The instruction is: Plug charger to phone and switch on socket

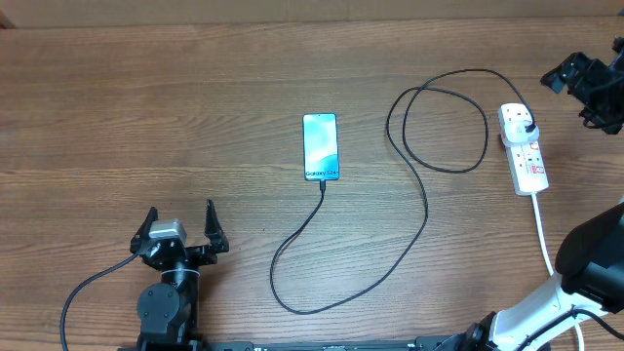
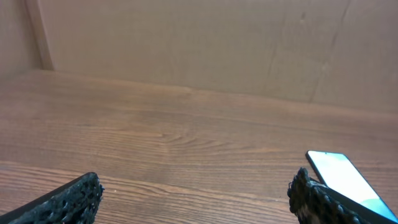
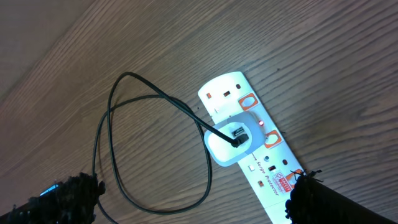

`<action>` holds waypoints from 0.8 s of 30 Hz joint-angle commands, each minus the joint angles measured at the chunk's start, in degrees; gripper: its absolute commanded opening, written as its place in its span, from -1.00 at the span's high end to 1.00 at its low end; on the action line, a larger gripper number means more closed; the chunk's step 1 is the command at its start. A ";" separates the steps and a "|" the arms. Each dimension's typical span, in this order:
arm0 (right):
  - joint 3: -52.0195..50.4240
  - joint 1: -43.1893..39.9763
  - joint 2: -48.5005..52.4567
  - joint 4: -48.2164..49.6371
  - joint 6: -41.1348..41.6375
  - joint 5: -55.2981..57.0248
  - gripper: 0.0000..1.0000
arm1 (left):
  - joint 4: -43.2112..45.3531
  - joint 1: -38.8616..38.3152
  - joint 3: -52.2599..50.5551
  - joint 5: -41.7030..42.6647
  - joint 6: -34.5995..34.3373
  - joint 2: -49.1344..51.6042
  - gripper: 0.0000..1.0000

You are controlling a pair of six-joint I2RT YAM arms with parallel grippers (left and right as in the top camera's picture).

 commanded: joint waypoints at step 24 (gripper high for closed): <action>1.31 0.31 -0.90 0.35 0.37 -0.02 -1.00 | -0.55 0.66 -0.20 4.02 8.61 -0.72 -0.99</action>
